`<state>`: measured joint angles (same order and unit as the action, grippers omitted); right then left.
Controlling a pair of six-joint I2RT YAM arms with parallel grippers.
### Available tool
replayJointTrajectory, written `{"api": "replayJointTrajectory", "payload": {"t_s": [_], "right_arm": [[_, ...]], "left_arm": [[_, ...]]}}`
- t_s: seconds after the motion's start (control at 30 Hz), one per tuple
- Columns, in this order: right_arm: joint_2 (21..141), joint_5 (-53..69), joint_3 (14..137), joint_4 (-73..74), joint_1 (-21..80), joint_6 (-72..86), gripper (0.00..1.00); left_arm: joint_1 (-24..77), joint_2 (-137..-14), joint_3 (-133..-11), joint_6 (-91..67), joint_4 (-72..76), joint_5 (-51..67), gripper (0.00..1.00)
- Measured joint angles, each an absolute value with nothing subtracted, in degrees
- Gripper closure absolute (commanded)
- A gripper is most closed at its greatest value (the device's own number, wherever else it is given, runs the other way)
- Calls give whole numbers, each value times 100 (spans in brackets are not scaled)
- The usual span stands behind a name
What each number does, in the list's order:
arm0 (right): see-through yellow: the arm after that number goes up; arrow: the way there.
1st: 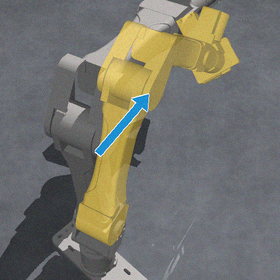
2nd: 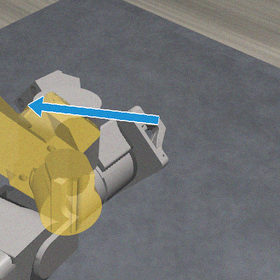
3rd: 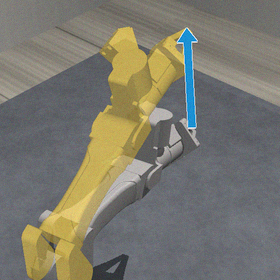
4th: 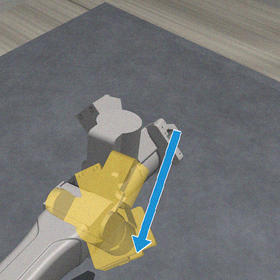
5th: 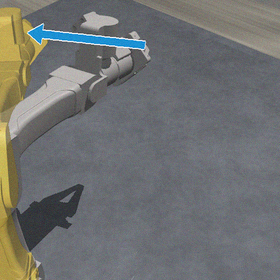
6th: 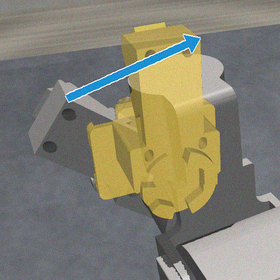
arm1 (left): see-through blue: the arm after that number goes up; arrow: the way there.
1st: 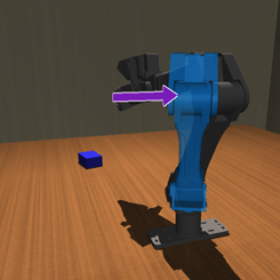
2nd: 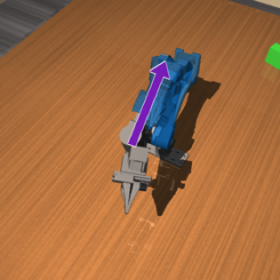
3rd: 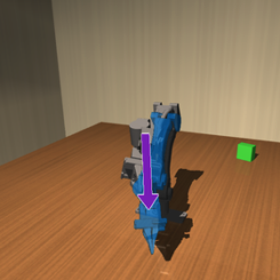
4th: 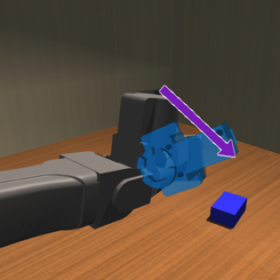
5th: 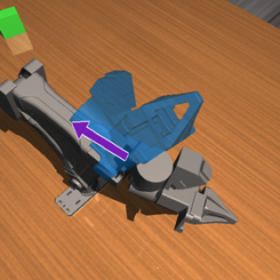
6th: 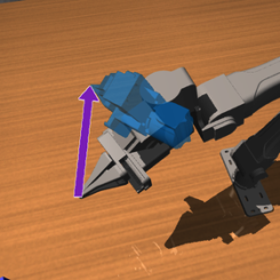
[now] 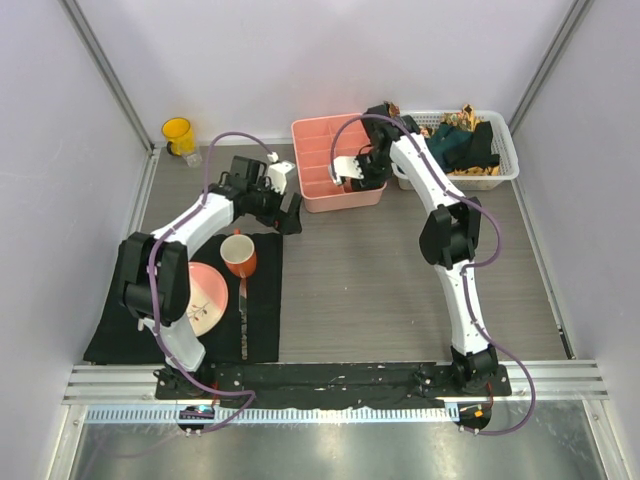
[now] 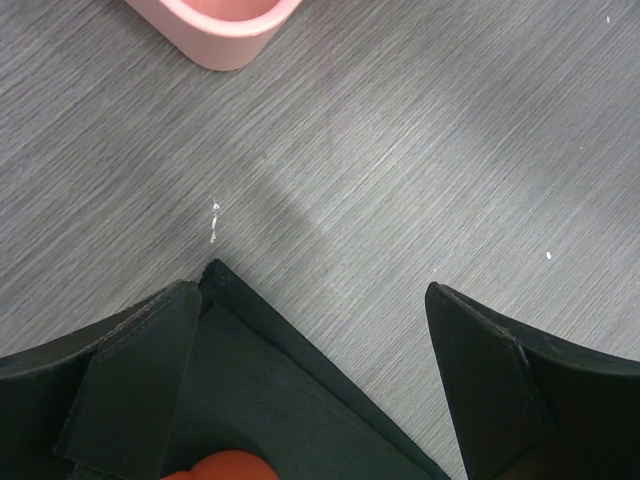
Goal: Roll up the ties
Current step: Place the tie in the storage box.
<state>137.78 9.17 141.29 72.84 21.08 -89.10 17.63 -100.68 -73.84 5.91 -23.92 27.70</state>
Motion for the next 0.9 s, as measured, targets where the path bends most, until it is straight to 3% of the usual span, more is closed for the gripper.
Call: {"api": "replayJointTrajectory", "payload": {"t_s": [0.9], "right_arm": [[14180, 478, 14276, 7467, 2281, -9819, 99]], "left_arm": [[1503, -9968, -7218, 646, -2265, 3118, 0]]}}
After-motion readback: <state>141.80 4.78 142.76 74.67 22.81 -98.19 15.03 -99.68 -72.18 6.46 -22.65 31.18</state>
